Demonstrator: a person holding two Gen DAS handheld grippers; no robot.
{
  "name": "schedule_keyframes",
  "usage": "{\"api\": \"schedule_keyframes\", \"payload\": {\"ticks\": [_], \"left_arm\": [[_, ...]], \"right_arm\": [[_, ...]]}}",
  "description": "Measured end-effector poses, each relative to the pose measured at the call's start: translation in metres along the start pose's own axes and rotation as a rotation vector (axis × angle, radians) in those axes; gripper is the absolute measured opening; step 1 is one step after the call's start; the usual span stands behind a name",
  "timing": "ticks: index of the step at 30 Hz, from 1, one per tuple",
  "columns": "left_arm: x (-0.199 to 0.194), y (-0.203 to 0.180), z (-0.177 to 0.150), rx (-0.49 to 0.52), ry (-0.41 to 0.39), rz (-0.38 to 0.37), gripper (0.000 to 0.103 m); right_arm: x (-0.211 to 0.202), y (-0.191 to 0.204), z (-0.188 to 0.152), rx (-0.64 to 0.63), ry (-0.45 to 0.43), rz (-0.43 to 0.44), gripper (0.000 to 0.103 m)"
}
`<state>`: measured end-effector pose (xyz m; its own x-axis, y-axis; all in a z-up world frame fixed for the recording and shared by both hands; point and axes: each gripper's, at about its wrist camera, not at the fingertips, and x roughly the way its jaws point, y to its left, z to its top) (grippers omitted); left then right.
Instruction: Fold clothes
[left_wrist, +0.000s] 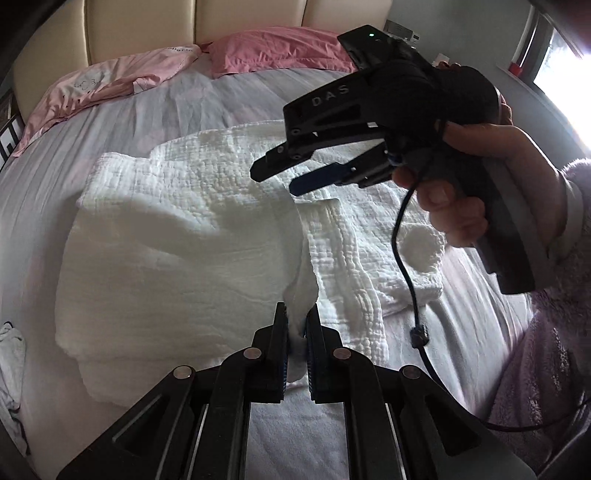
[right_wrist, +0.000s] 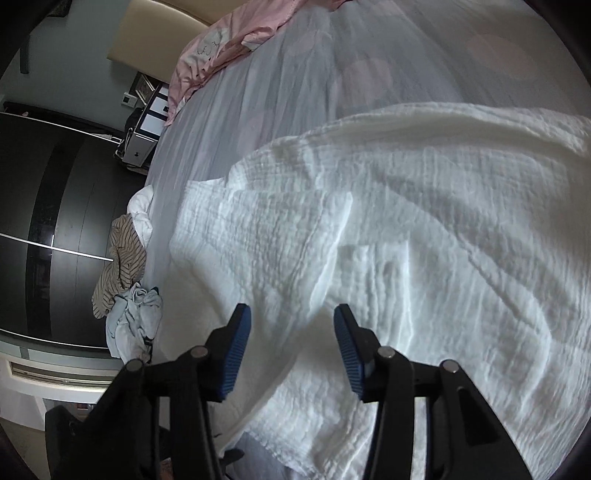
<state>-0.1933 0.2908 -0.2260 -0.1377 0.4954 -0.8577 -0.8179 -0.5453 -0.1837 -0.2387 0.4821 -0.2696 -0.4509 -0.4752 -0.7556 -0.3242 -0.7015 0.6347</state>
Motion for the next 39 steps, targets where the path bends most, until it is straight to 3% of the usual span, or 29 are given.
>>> {"api": "schedule_keyframes", "payload": {"ticks": [6,13,15,18,23,32,36,37,38,39], "left_arm": [[-0.018,0.009,0.003,-0.013,-0.026,-0.013,0.009],[-0.08,0.012,0.003,-0.033,-0.106,-0.032,0.009],[-0.084,0.002,-0.001,-0.02,-0.096,-0.04,0.009],[-0.071,-0.017,-0.006,0.017,-0.05,-0.049,0.009],[-0.024,-0.044,-0.012,0.047,0.049,-0.071,0.009],[0.035,-0.049,-0.023,0.046,0.179,-0.084,0.009],[0.043,-0.034,-0.028,-0.007,0.201,-0.083,0.017],[0.04,-0.033,-0.028,-0.011,0.189,-0.081,0.03],[0.036,-0.032,-0.028,-0.013,0.173,-0.079,0.039],[0.033,-0.031,-0.028,-0.014,0.158,-0.078,0.056]], "right_arm": [[-0.004,0.011,0.018,-0.072,-0.04,-0.042,0.007],[-0.046,0.056,0.018,-0.222,-0.094,-0.015,0.004],[-0.058,0.067,0.011,-0.267,-0.115,-0.048,0.004],[-0.068,0.066,-0.003,-0.302,-0.127,-0.105,0.004],[-0.054,0.021,-0.02,-0.252,-0.087,-0.182,0.004],[-0.031,-0.024,-0.023,-0.181,-0.028,-0.183,0.005],[-0.034,-0.027,-0.027,-0.179,-0.034,-0.16,0.011],[-0.038,-0.027,-0.028,-0.178,-0.037,-0.156,0.012],[-0.041,-0.027,-0.029,-0.176,-0.034,-0.155,0.022],[-0.044,-0.027,-0.03,-0.172,-0.028,-0.154,0.026]]}}
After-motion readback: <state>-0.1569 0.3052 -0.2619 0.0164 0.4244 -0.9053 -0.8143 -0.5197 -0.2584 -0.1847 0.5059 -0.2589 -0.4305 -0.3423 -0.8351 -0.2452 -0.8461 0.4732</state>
